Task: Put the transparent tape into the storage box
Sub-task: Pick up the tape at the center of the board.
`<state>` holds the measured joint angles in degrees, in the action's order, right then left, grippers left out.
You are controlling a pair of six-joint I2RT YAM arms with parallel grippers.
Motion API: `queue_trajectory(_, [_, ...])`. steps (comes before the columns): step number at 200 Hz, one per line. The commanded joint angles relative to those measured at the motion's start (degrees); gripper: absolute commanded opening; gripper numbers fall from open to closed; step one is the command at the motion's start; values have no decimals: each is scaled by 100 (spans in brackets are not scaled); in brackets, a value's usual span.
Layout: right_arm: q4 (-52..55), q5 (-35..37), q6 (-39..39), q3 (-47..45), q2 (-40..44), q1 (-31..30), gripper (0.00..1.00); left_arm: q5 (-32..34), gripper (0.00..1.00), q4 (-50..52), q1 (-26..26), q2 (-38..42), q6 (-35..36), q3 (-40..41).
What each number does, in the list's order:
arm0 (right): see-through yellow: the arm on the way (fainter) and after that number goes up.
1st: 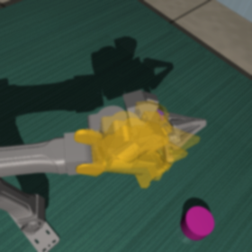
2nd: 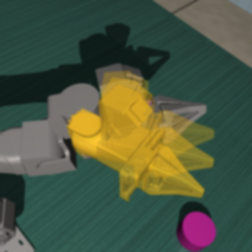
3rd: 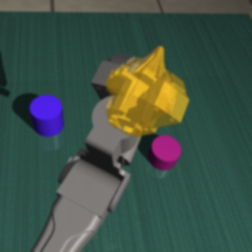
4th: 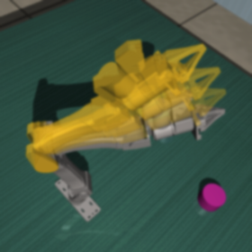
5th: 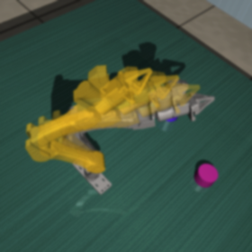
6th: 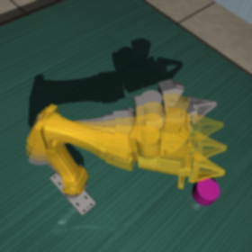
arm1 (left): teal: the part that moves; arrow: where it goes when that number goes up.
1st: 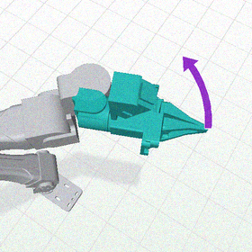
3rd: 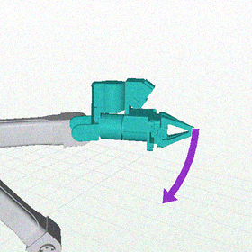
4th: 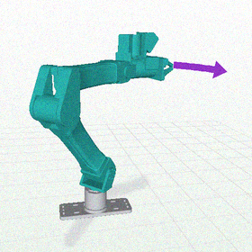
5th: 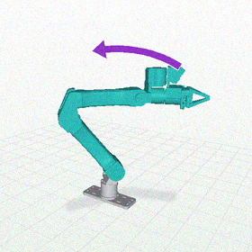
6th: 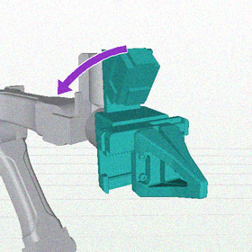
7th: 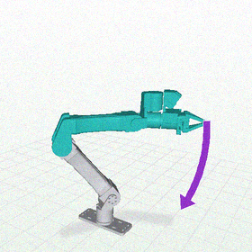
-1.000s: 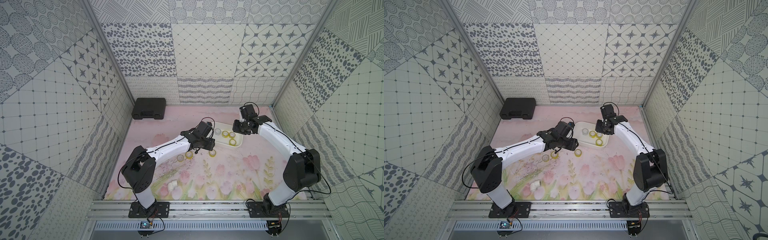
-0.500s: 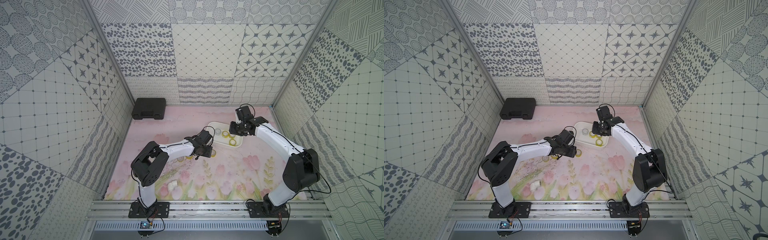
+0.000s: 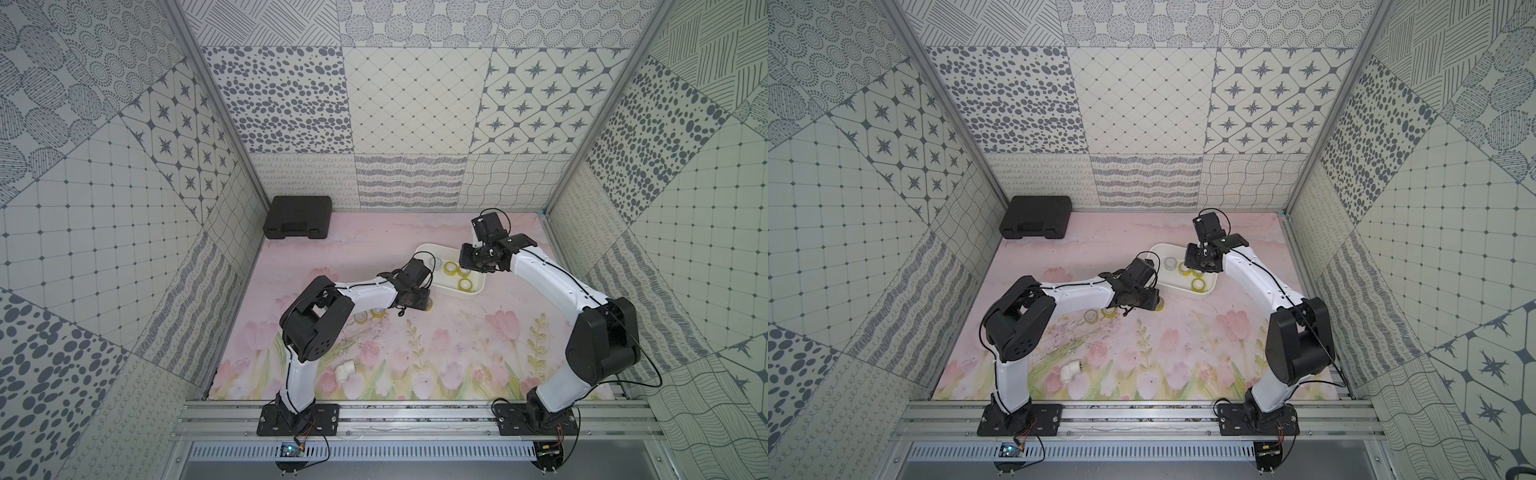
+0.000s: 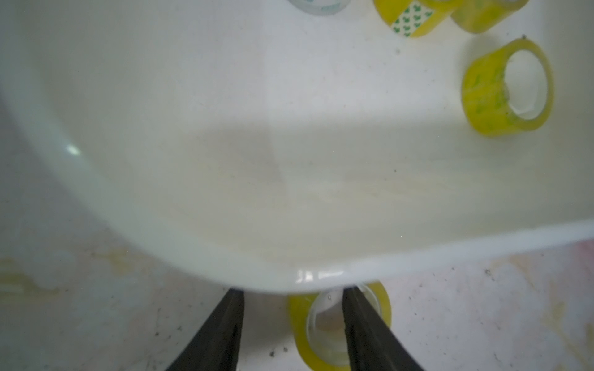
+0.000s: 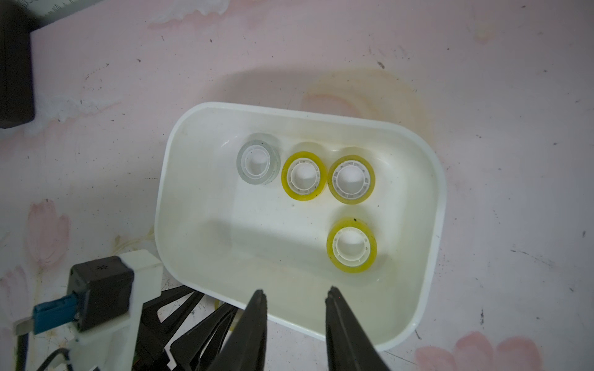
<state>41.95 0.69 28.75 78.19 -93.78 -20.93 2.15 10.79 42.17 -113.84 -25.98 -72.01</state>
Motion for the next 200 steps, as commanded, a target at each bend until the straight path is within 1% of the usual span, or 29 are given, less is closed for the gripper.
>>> queue_trajectory(1, [-171, 85, 16, -41, 184, -25, 34, 156, 46, 295, 57, -27, -92, 143])
queue_trajectory(69, [-205, 116, 16, -41, 236, 1, 34, 398, 13, 433, 239, 457, -214, 740])
queue_trajectory(91, [-205, 145, 11, -28, 268, 9, 34, 542, 6, 512, 239, 728, -212, 820])
queue_trajectory(116, [-205, 106, -9, 25, 275, 10, 34, 761, 4, 686, 239, 1227, -91, 754])
queue_trajectory(133, [-206, 106, -18, 71, 247, 10, 34, 833, 4, 945, 239, 1504, 116, 447])
queue_trajectory(156, [-205, 100, -19, 91, 237, 19, 34, 871, 4, 1393, 217, 1609, 488, -278])
queue_trajectory(181, [-206, 100, 12, 84, 237, 60, 34, 683, 4, 1843, 117, 1243, 860, -1253])
queue_trajectory(200, [-205, 107, 42, 82, 239, 88, 34, 530, 4, 1961, 22, 748, 1065, -1861])
